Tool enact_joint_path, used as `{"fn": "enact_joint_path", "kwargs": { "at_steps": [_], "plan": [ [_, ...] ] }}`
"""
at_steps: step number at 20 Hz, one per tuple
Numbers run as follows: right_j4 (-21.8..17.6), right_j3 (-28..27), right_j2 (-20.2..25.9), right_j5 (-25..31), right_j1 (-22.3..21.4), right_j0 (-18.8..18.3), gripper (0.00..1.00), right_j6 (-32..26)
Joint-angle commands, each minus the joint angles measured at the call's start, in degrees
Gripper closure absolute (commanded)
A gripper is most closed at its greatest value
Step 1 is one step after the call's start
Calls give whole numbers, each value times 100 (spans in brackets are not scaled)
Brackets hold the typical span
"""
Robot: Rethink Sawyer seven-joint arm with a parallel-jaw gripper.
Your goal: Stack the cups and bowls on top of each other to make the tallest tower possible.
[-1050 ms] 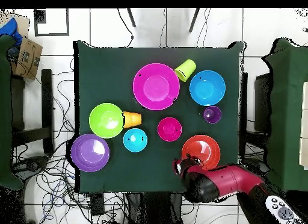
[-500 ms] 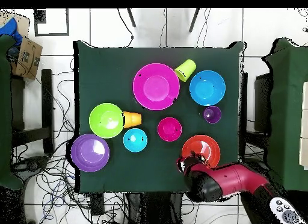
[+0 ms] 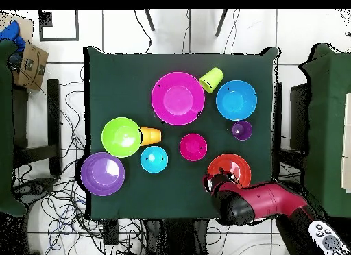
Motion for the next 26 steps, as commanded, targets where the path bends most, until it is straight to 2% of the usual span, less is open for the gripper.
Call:
{"fn": "enact_joint_path", "kwargs": {
  "at_steps": [1,5,9,19,26],
  "plan": [
    [-488,-585,194,417,506,176,0,-740],
    [-661,-720,70,229,770,255,0,-592],
    [-691,-793,96,257,871,262,0,-593],
    [-1048,-946,-241,-170,1212,490,0,-130],
    [-1164,-1050,-334,-266,1375,529,0,-74]
  ]
}}
